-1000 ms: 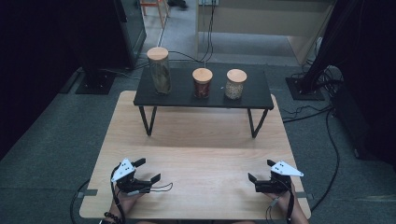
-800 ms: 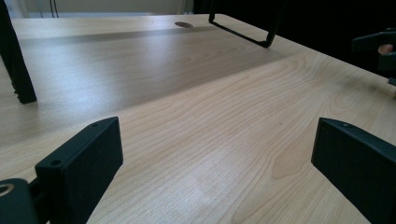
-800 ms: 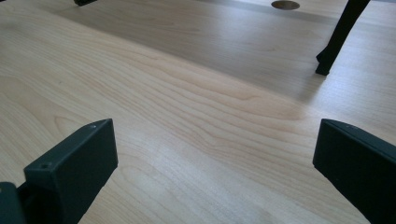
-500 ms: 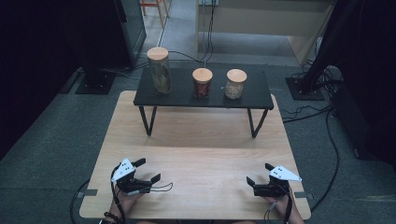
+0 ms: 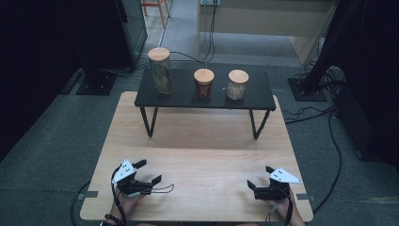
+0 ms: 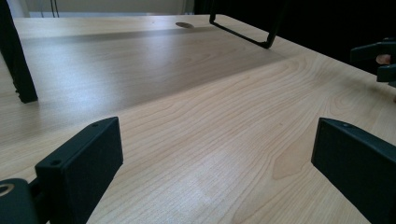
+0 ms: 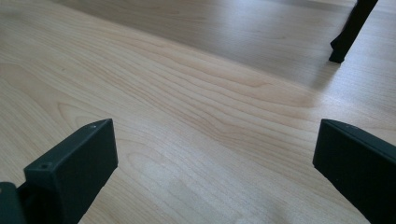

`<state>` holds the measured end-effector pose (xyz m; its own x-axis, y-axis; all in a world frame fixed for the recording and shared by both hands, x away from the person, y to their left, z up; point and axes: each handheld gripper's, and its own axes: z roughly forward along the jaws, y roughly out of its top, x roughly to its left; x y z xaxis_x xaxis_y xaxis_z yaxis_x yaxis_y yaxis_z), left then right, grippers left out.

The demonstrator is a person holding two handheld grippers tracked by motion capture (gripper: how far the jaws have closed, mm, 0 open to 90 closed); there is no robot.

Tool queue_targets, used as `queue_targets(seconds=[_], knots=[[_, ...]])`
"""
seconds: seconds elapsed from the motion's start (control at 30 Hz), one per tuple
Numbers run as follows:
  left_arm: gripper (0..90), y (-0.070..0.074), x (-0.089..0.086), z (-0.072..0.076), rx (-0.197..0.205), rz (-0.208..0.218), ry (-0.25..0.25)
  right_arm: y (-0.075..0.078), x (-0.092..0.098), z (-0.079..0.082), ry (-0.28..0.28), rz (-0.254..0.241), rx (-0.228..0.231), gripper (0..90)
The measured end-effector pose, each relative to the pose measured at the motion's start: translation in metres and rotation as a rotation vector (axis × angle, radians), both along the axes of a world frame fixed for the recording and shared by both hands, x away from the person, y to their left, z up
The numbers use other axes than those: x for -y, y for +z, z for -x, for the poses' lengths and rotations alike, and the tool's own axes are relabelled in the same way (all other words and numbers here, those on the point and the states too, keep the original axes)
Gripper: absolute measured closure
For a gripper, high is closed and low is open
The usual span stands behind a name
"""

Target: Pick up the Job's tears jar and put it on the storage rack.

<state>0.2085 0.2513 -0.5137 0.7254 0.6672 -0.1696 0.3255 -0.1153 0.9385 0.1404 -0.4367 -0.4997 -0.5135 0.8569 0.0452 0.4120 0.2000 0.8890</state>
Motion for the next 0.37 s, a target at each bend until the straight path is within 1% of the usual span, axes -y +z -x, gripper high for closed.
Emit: queue_targets(seconds=[0.27, 0.37], knots=[[2.1, 0.0002, -0.0001, -0.0002, -0.001, -0.001, -0.001, 0.0014, -0.0010, -0.0032, 0.004, 0.004, -0.016, 0.0], [2.1, -0.0001, -0.0002, 0.0002, -0.001, 0.002, 0.001, 0.0009, 0.0018, -0.0035, 0.000, -0.016, -0.021, 0.0]])
